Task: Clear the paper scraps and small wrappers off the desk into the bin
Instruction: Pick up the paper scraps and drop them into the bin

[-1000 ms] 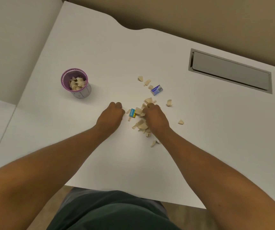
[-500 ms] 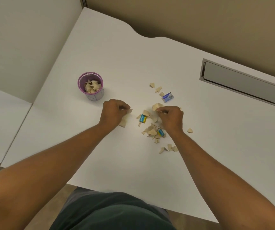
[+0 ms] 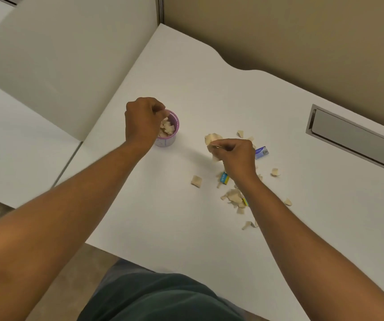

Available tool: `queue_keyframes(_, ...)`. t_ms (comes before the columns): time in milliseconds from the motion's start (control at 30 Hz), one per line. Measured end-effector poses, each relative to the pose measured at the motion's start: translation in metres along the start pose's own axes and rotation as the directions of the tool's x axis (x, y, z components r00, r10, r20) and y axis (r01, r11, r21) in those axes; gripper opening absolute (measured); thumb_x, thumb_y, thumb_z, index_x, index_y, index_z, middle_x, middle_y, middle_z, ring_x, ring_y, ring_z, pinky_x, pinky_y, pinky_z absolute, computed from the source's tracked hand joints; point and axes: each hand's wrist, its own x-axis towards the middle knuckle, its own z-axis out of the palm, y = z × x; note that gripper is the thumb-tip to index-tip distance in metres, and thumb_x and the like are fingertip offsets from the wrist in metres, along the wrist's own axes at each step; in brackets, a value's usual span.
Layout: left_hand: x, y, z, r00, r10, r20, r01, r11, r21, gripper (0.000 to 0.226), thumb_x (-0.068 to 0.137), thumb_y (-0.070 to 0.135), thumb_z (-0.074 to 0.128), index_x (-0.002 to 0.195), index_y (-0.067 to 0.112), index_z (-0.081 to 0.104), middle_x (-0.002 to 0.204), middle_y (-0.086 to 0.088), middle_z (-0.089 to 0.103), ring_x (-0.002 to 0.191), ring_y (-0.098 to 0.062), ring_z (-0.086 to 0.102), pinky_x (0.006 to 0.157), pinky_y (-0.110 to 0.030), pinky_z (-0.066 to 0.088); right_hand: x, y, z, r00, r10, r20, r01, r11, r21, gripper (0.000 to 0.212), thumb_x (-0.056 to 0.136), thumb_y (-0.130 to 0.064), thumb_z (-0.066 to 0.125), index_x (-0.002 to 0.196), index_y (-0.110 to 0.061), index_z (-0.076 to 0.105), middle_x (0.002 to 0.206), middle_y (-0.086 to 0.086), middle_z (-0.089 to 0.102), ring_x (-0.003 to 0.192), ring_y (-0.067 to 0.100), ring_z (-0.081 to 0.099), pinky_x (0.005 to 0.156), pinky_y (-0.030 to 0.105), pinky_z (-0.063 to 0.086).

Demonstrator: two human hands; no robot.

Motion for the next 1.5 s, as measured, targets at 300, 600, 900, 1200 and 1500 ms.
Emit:
queue_keyframes(300,-0.022,-0.012,-0.020,0.981,-0.001,-0.192,-0.015,0.997,-0.081,0.018,0.096,0.035,0.063,0.099,0.022,0.075,0.086,0.009,0.075,0.078,-0.008,0.068,0.073,-0.024,0.054,0.032,-0.088,0.061,0.957,-0.262,0.121,0.277,0.953,-0.124,0.008,0.082,-0.014,0.081,0.090,-0.015,0.083,0.082,-0.006,0.076,0.074,-0.001,0.067,0.066,0.005,0.048)
queue_keyframes(600,-0.107,-0.095,0.008,0.846,0.444,0.294,-0.509,0.836,0.205,0.025,0.095,0.040,0.066,0.103,0.019,0.076,0.095,0.003,0.077,0.089,-0.021,0.068,0.075,-0.037,0.054,0.054,-0.094,0.116,0.854,-0.239,0.461,0.487,0.676,-0.553,0.022,0.084,-0.008,0.069,0.098,-0.020,0.081,0.107,0.008,0.075,0.095,0.028,0.071,0.085,0.037,0.060)
queue_keyframes(900,-0.114,-0.102,0.027,0.749,0.432,0.503,-0.584,0.788,0.194,0.033,0.095,0.044,0.065,0.116,0.020,0.072,0.117,0.003,0.070,0.109,-0.020,0.062,0.083,-0.037,0.056,0.052,-0.104,0.097,0.890,-0.223,0.397,0.414,0.762,-0.499,0.020,0.080,-0.013,0.079,0.097,-0.023,0.082,0.105,0.002,0.074,0.096,0.019,0.066,0.074,0.026,0.046)
queue_keyframes(1200,-0.108,-0.083,0.038,0.757,0.436,0.487,-0.567,0.808,0.159,0.027,0.091,0.043,0.070,0.108,0.023,0.069,0.105,0.005,0.064,0.097,-0.019,0.059,0.070,-0.032,0.051,0.002,-0.033,-0.014,0.990,-0.139,0.013,0.136,0.934,-0.329,0.014,0.089,-0.012,0.073,0.100,-0.020,0.077,0.096,-0.011,0.073,0.082,0.001,0.065,0.075,0.017,0.047)
queue_keyframes(1500,-0.126,-0.059,0.091,0.562,0.262,0.784,-0.640,0.738,0.212,0.083,0.089,0.039,0.074,0.158,0.030,0.029,0.165,-0.002,0.018,0.131,-0.028,0.038,0.096,-0.042,0.053,-0.067,0.133,-0.101,0.949,0.313,-0.041,-0.280,0.774,-0.568,0.103,0.064,-0.046,0.092,0.151,-0.027,0.040,0.154,0.003,0.039,0.143,0.025,0.035,0.110,0.030,0.026)
